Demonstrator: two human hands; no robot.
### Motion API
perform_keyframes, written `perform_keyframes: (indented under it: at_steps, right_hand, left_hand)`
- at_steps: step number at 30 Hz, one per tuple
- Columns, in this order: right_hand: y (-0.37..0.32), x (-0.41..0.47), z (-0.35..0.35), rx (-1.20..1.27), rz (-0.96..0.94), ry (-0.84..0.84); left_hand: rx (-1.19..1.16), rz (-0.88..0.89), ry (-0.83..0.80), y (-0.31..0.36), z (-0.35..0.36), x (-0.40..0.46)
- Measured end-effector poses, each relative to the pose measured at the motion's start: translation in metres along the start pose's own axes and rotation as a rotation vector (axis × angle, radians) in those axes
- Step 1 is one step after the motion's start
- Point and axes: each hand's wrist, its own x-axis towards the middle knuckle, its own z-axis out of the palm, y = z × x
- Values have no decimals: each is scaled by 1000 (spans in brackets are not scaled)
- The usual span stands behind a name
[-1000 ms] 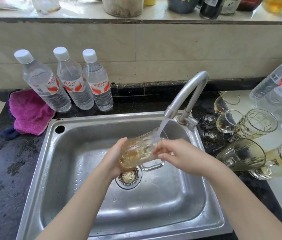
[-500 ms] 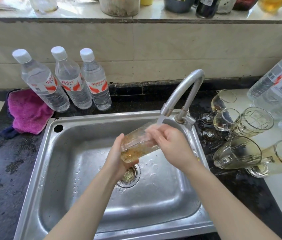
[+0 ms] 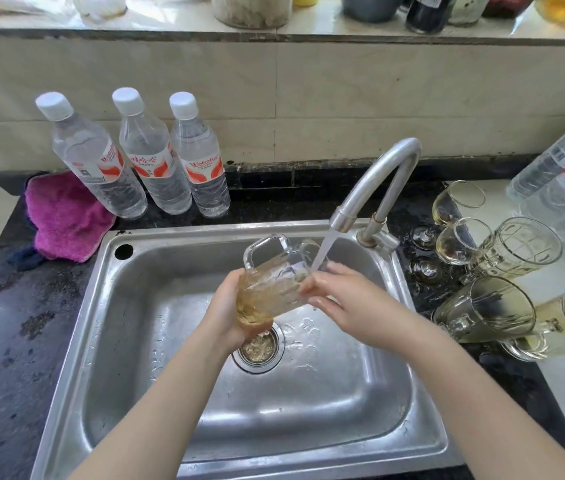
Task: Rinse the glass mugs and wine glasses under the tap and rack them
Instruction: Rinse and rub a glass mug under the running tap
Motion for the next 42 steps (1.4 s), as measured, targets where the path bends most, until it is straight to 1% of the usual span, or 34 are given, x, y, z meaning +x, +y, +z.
perform_keyframes:
  at_steps: [1,2,5,6,7,9,10,11,12,14,15,16,17,19,20,21,22,23,25,26,27,29,30,31,33,34,35,36,37,38,39,40,41,42]
  right_hand:
    - [5,-1,-3,-30,27,-22]
    - [4,-1,-4,20,45,28]
    - [-15,3,3,453,32,319]
    - [-17,3,6,484,17,339]
    - [-18,1,6,415,-4,294]
    - [-12,-2,-1,94,-36,38]
    - [-6,-2,-5,-33,-19,-52]
    - [-1,-2,-8,-74,10,-81]
    - [-1,0,-9,-31,32,-29]
    - [-9,4,-5,251,47,203]
    - [-13,5,-3,372,37,287]
    - [-13,5,1,407,12,300]
    - [-13,3,1,349,-13,253]
    - [-8,-1,-1,62,-61,51]
    - [-5,-1,-4,-41,-45,-26]
    - [-3,-1,-8,-68,-5,-74]
    - [-6,-1,-12,-5,30,-89]
    - [-10,-2,-17,137,47,-109]
    - [-17,-3,-25,435,52,-215]
    - [-18,-2,-28,473,48,-268]
    - [-19,1,-28,422,38,-306]
    - [-17,15,-19,164,-6,-346]
    - [-17,23,-12,91,-40,-376]
    - [-16,30,-4,87,-70,-430]
    - [-7,40,15,186,-78,-559]
    - [0,43,23,288,-41,-596]
    - [5,45,30,450,15,-614]
    - [7,46,36,679,93,-622]
    - [5,46,41,959,190,-628]
    - [3,47,47,1215,285,-617]
    - [1,47,54,1402,320,-589]
    - [2,48,63,1528,346,-555]
    - [-3,48,69,1591,351,-533]
    - [-7,48,74,1561,354,-497]
  left_hand:
    - [20,-5,-11,-2,-2,1]
    - [24,11,-21,-6,-2,0]
    - [-22,91,-43,-14,3,2]
    - [-33,90,-45,-12,5,3]
    - [-38,72,-32,-8,5,3]
    - [-33,-3,-20,2,2,2]
    - [-22,-44,-25,4,-1,2]
    - [-2,-65,-24,3,-4,2]
    - [16,-63,-21,0,-5,0]
    - [1,-9,-55,-8,-1,-3]
    - [-18,7,-61,-10,2,-2]
    - [-37,11,-45,-9,3,-1]
    - [-43,-1,-34,-6,3,-1]
    - [-23,-47,-47,2,-3,-1]
    - [13,-55,-68,3,-8,0]
    - [49,-51,-93,4,-11,0]
    - [62,-34,-123,1,-13,-1]
    - [49,-10,-146,-3,-13,-2]
    - [39,12,-136,-8,-10,-4]
    - [47,-1,-126,-9,-9,-4]
    - [63,-18,-127,-9,-8,-5]
    - [126,-31,-134,-10,-9,-7]
    - [167,-37,-127,-11,-11,-8]
    - [206,-45,-126,-12,-13,-9]
    - [270,-95,-165,-13,-23,-13]
    - [284,-134,-204,-14,-29,-15]
    - [292,-153,-248,-15,-37,-15]
    - [288,-138,-287,-17,-44,-16]
    - [278,-87,-300,-21,-49,-15]
    - [267,-15,-284,-24,-52,-13]
    - [268,59,-239,-27,-52,-12]
    - [274,110,-188,-28,-50,-11]
    - [289,129,-147,-27,-47,-12]
    - [310,116,-124,-26,-44,-13]
